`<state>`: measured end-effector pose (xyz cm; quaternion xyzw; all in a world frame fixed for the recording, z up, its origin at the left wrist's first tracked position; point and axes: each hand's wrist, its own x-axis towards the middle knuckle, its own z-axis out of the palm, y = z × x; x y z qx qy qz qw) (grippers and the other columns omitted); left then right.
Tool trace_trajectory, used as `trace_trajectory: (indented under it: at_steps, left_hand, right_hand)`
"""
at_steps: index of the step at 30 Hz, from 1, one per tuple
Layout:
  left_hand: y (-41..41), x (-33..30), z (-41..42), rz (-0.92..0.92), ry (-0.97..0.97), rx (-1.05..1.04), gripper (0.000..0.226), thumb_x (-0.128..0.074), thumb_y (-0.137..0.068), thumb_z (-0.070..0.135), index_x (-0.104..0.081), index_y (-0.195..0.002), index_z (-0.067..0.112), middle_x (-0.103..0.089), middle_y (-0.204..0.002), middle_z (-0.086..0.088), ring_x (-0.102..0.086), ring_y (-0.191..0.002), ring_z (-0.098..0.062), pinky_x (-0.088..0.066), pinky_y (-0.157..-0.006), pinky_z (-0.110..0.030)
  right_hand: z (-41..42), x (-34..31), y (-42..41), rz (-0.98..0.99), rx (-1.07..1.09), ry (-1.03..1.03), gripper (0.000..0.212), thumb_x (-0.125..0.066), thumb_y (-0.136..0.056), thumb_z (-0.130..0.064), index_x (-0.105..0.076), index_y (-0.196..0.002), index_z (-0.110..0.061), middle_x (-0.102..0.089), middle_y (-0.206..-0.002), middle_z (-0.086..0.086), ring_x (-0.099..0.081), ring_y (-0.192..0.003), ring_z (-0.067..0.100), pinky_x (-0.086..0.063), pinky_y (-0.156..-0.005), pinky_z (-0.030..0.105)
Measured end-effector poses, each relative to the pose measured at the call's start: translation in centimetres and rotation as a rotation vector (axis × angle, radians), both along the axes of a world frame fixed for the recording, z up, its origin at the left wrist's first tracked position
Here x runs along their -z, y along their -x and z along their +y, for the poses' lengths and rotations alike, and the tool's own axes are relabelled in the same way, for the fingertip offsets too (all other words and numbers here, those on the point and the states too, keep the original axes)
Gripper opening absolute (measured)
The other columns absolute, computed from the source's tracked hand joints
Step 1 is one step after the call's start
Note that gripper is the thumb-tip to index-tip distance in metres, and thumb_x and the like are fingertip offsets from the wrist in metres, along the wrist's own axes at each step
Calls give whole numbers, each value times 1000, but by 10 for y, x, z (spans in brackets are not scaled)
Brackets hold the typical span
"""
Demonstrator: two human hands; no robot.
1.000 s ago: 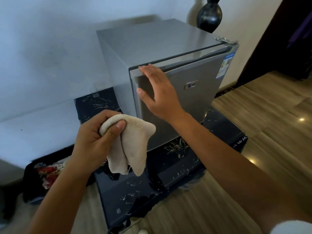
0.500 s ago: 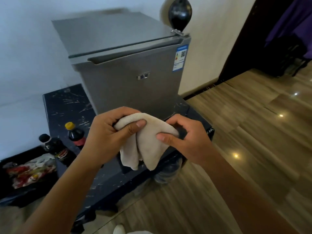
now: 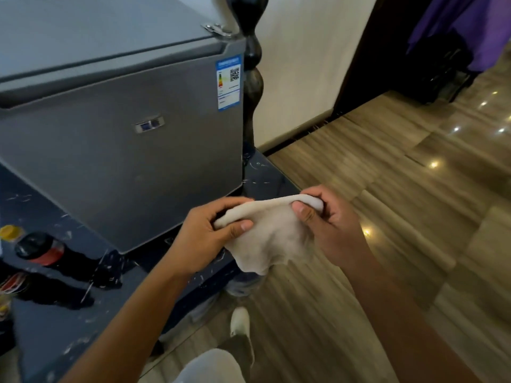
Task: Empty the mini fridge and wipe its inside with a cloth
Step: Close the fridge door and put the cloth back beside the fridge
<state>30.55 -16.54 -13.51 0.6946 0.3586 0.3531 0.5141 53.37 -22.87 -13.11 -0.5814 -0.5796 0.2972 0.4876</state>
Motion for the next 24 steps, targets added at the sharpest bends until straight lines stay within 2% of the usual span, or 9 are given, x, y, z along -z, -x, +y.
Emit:
trace_trajectory:
  at_steps: [5,9,13,15,18,21,24]
  left_hand:
    - [-44,49,53,-44,128,-76,16,-68,-89,15,-76,-98,26,-77,-94,17,-72,-87,-2,-53,-71,-16]
    - [-78,69,107,5,132,-112,14,-70,-89,17,-77,-92,30,-76,-89,14,-70,-81,-4,-53,-69,-18]
    - [-105,90,154,55,147,-122,14,-71,-89,20,-75,-90,34,-75,-87,11,-68,-77,-4,-52,-67,-17]
    - [-118,107,169,80,188,-149,9,-70,-90,22,-75,-90,31,-73,-83,7,-65,-73,-3,-51,-65,-17]
    - [-141,136,176,132,272,-173,6,-68,-92,26,-72,-88,28,-69,-78,7,-60,-67,0,-49,-63,-19]
    - [-162,168,180,189,330,-222,10,-66,-93,29,-71,-91,21,-69,-80,8,-61,-70,2,-49,-65,-19]
    - [-180,197,187,292,426,-273,17,-65,-92,36,-72,-95,20,-71,-86,7,-65,-78,-4,-52,-69,-23]
  right_hand:
    - [55,36,-47,-50,75,88,9,-65,-93,-27,-70,-101,-27,-72,-90,-8,-69,-85,12,-54,-70,22]
    - [112,53,-88,-155,69,198,8,-68,-95,-23,-70,-98,-30,-71,-87,-10,-66,-80,6,-51,-69,23]
    - [164,55,-119,-249,32,266,23,-69,-94,-22,-63,-89,-44,-68,-78,-24,-61,-73,-6,-43,-65,10]
    - [188,65,-135,-248,6,316,24,-70,-94,-23,-64,-88,-45,-69,-81,-23,-63,-76,-1,-48,-67,17]
    - [218,89,-159,-239,-31,408,8,-71,-93,-24,-69,-95,-31,-72,-91,-6,-68,-87,19,-54,-75,36]
    - [241,121,-183,-225,-85,509,5,-72,-92,-22,-70,-96,-24,-72,-91,2,-67,-85,22,-53,-75,37]
    - [265,158,-200,-251,-160,595,15,-74,-91,-24,-66,-88,-36,-72,-86,0,-67,-79,20,-54,-73,36]
